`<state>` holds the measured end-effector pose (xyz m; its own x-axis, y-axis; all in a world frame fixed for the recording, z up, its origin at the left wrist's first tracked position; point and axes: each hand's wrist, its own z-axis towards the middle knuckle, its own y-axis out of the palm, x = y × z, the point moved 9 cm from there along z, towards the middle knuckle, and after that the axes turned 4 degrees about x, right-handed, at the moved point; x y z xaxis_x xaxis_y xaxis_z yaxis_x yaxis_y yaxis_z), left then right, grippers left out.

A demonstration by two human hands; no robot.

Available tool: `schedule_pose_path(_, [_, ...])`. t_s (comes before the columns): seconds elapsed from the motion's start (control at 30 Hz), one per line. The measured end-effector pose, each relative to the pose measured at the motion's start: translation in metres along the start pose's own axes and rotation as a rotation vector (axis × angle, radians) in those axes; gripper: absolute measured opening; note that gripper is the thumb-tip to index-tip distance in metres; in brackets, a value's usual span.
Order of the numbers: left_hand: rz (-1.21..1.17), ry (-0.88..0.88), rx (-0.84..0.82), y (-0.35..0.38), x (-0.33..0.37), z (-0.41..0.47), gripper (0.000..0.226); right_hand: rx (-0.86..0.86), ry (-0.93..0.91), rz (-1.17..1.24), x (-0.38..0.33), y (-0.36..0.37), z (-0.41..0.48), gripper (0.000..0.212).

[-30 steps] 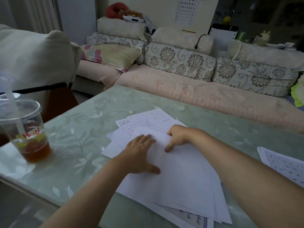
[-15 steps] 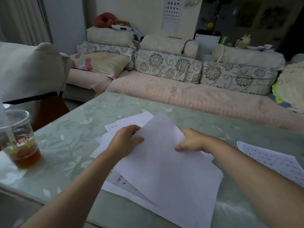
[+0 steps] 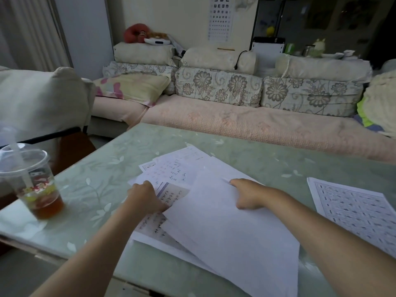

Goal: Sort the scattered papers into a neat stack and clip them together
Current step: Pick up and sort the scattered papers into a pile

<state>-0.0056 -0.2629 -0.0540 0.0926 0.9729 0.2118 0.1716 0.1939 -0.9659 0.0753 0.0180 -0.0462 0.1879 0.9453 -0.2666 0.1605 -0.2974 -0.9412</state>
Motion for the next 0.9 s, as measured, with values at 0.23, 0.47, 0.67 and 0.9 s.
schedule_pose_path(0.23, [-0.413,0.031,-0.096,0.0,-0.005,0.013,0.025,0.025,-0.035,0.11,-0.011,-0.007,0.011,0.026])
schedule_pose_path(0.47, [-0.805,0.173,-0.056,-0.019,0.017,0.011,0.025,0.134,-0.065,0.212,-0.038,-0.005,0.031,0.025])
schedule_pose_path(0.67, [-0.59,0.41,0.073,-0.03,0.032,0.006,0.019,0.19,-0.052,0.336,-0.042,-0.009,0.024,0.034])
schedule_pose_path(0.9, [-0.462,0.533,0.249,-0.06,0.063,-0.011,0.017,0.227,-0.059,0.598,-0.023,-0.027,-0.003,0.023])
